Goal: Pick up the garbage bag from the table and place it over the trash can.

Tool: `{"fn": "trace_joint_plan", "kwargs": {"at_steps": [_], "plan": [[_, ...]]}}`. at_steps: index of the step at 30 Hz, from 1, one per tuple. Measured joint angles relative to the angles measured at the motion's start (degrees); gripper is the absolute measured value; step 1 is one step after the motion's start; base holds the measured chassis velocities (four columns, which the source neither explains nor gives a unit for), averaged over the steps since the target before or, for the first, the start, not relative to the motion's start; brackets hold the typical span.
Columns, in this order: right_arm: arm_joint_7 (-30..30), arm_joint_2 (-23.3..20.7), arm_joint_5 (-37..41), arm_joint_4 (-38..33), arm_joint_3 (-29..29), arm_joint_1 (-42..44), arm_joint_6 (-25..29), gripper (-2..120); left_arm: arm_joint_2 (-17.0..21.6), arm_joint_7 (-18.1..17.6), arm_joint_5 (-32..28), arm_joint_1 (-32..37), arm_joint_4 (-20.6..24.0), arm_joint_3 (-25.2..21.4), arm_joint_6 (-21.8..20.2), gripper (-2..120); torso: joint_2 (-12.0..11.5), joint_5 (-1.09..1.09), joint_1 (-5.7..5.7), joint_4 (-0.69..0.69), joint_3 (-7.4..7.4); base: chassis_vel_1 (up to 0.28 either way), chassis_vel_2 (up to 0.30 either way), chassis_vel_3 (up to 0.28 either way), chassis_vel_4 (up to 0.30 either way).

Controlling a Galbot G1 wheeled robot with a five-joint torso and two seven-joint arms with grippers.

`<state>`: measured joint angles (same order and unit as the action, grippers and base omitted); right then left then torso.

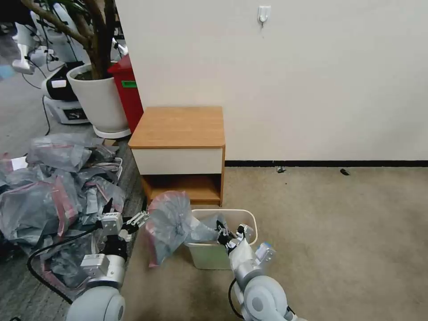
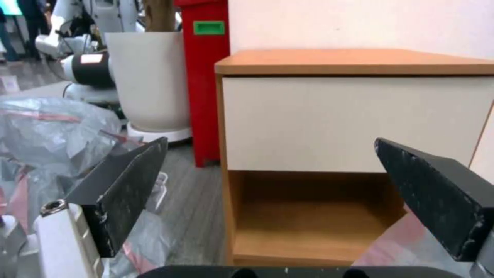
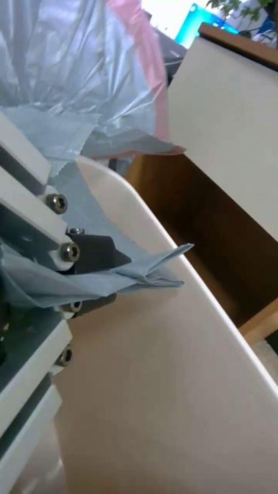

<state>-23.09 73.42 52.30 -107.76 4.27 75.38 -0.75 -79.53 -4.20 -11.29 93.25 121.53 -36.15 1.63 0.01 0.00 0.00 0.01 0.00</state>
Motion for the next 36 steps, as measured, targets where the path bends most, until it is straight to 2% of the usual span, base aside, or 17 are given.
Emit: {"fn": "trace_joint_plan", "kwargs": {"at_steps": [4, 8, 9, 12, 13, 17, 18, 22, 24, 26, 29, 36], "plan": [[0.0, -0.9, -2.4, 0.0, 0.1, 0.0, 0.0, 0, 0.2, 0.0, -0.1, -0.2, 0.0, 0.1, 0.0, 100, 0.0, 0.00, 0.00, 0.00, 0.00, 0.000, 0.000, 0.000, 0.000], [0.0, -2.0, -4.9, -0.2, 0.1, 0.2, -0.1, 19, 0.1, 0.0, -0.1, -0.3, -0.1, 0.5, 0.0, 100, 0.0, 0.00, 0.00, 0.00, 0.00, 0.000, 0.000, 0.000, 0.000], [0.0, -2.0, -4.9, -0.2, 0.1, 0.2, -0.1, 19, 0.1, 0.0, -0.1, -0.3, -0.1, 0.5, 0.0, 100, 0.0, 0.00, 0.00, 0.00, 0.00, 0.000, 0.000, 0.000, 0.000], [0.0, -2.5, -5.8, -1.1, 0.0, 0.4, -0.1, 31, 0.2, 0.1, -0.1, -0.4, -0.1, 0.8, 0.0, 100, 0.0, 0.00, 0.00, -0.01, 0.00, 0.000, 0.000, 0.000, 0.000], [0.0, -2.5, -5.8, -1.1, 0.0, 0.4, -0.1, 31, 0.2, 0.1, -0.1, -0.4, -0.1, 0.8, 0.0, 100, 0.0, 0.00, 0.00, -0.01, 0.00, 0.000, 0.000, 0.000, 0.000], [0.0, -3.2, -7.1, -1.8, -0.4, 0.4, -0.2, 52, 0.2, 0.1, -0.1, -0.6, -0.3, 1.0, 0.0, 100, 0.0, 0.00, 0.00, -0.01, 0.00, 0.000, 0.000, 0.000, 0.000], [0.0, -3.2, -7.1, -1.8, -0.4, 0.4, -0.2, 52, 0.2, 0.1, -0.1, -0.6, -0.3, 1.0, 0.0, 100, 0.0, 0.00, 0.00, -0.01, 0.00, 0.000, 0.000, 0.000, 0.000], [-0.1, -4.0, -7.7, -2.4, -1.4, 0.4, -0.2, 70, 0.1, 0.2, 0.1, -0.6, -0.4, 1.8, -0.1, 100, 0.0, 0.00, 0.00, -0.01, 0.00, 0.000, 0.000, 0.000, 0.000], [-0.1, -4.0, -7.8, -2.5, -1.5, 0.4, -0.2, 72, 0.1, 0.3, 0.1, -0.6, -0.4, 1.9, -0.1, 100, 0.0, 0.00, 0.00, -0.01, 0.00, 0.000, 0.000, 0.000, 0.000], [-0.1, -4.3, -8.2, -2.6, -2.0, 0.2, -0.2, 82, 0.1, 0.3, 0.0, -0.5, 0.1, 2.7, -0.6, 100, 0.0, 0.00, 0.00, -0.01, 0.00, 0.000, 0.000, 0.000, 0.000], [-0.1, -4.5, -9.3, -3.1, -2.5, 0.3, -0.1, 86, 0.0, 0.7, -2.5, -0.4, 1.9, 3.4, -1.7, 100, 0.0, 0.00, 0.00, -0.01, 0.00, 0.000, 0.000, 0.000, 0.000], [-0.1, -4.5, -12.5, -4.6, -3.6, 0.7, 0.2, 87, 1.9, 2.0, -9.0, 0.1, 5.2, 2.6, -4.0, 100, 0.0, 0.00, 0.00, -0.01, 0.00, 0.000, 0.000, 0.000, 0.000]]}}
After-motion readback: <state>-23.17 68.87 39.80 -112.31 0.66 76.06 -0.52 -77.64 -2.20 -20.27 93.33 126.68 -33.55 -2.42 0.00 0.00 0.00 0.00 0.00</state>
